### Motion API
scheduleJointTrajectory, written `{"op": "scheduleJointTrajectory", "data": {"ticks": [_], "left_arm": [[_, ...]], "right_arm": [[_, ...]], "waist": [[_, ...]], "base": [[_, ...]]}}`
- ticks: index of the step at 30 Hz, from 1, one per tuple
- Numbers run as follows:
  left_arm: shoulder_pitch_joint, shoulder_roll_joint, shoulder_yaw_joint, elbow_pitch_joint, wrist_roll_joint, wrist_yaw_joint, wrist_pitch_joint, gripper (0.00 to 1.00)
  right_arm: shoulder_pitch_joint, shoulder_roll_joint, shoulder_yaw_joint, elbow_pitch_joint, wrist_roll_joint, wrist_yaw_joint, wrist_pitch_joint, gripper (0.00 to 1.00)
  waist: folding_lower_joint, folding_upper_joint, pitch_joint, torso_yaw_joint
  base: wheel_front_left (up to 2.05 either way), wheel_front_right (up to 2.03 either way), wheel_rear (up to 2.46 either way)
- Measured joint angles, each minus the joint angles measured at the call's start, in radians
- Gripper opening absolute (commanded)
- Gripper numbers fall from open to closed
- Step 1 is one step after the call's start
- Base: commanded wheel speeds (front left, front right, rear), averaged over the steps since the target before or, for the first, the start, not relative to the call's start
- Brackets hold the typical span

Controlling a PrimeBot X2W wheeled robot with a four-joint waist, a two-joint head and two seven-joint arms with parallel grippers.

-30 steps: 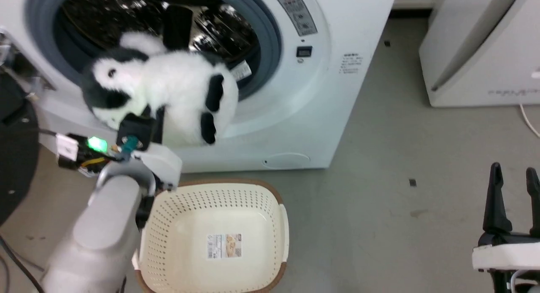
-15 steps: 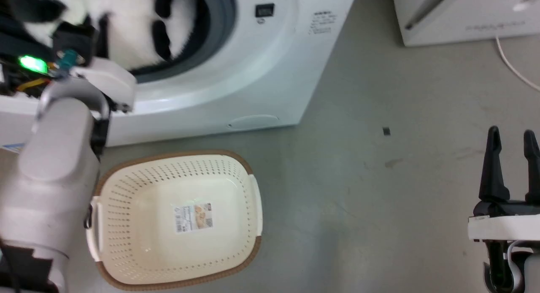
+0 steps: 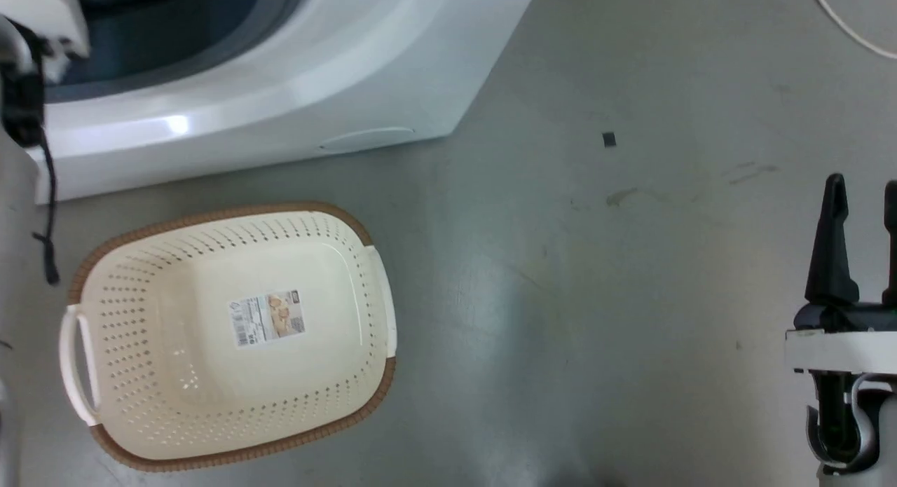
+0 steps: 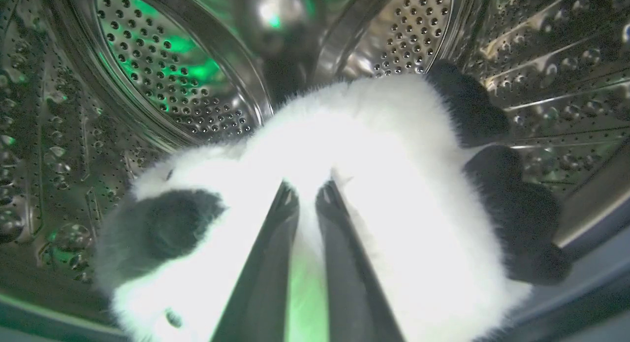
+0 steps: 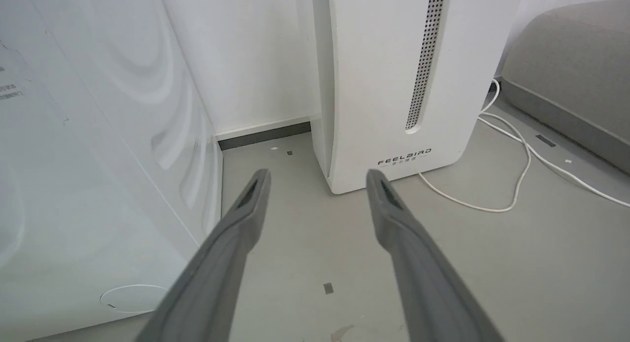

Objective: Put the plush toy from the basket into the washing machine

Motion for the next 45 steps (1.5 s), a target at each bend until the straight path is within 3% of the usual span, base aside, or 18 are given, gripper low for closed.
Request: {"op": "scheduleJointTrajectory", "data": {"ticks": [10,23,24,25,34,45], "left_arm": [[-0.142,0.056,0.004,0.024,0.029,-0.021,0.0,0.0],[-0.216,0.059,-0.01,0.063,0.062,-0.01,0.0,0.0],[-0.216,0.06,-0.012,0.058,0.068,0.002,0.0,0.44],[-0.216,0.06,-0.012,0.059,0.07,0.005,-0.002,1.0],[-0.195,0.029,-0.006,0.165,0.032,-0.029,-0.003,1.0],[-0.032,-0.022,0.032,0.117,-0.011,-0.03,-0.003,1.0]], "right_arm": [[-0.042,0.0,0.02,-0.006,0.015,0.0,0.0,1.0],[-0.043,0.0,0.032,-0.007,0.026,0.0,0.0,1.0],[-0.043,0.0,0.032,-0.007,0.026,0.0,0.0,1.0],[-0.043,0.0,0.032,-0.007,0.026,0.0,0.0,1.0],[-0.043,0.0,0.038,-0.001,0.017,0.0,0.0,1.0],[-0.036,0.0,0.046,0.016,-0.001,0.0,0.0,1.0]], "waist": [[0.0,0.0,0.095,-0.033],[0.0,0.0,0.148,-0.058],[0.0,0.0,0.148,-0.057],[-0.0001,0.0,0.148,-0.056],[-0.0001,0.0,0.107,-0.038],[-0.0002,0.0,0.0,-0.011]], "base": [[0.0,0.0,0.0],[0.0,0.0,0.0],[0.0,0.0,0.0],[0.0,0.0,0.0],[0.0,0.0,0.0],[0.0,0.0,0.0]]}}
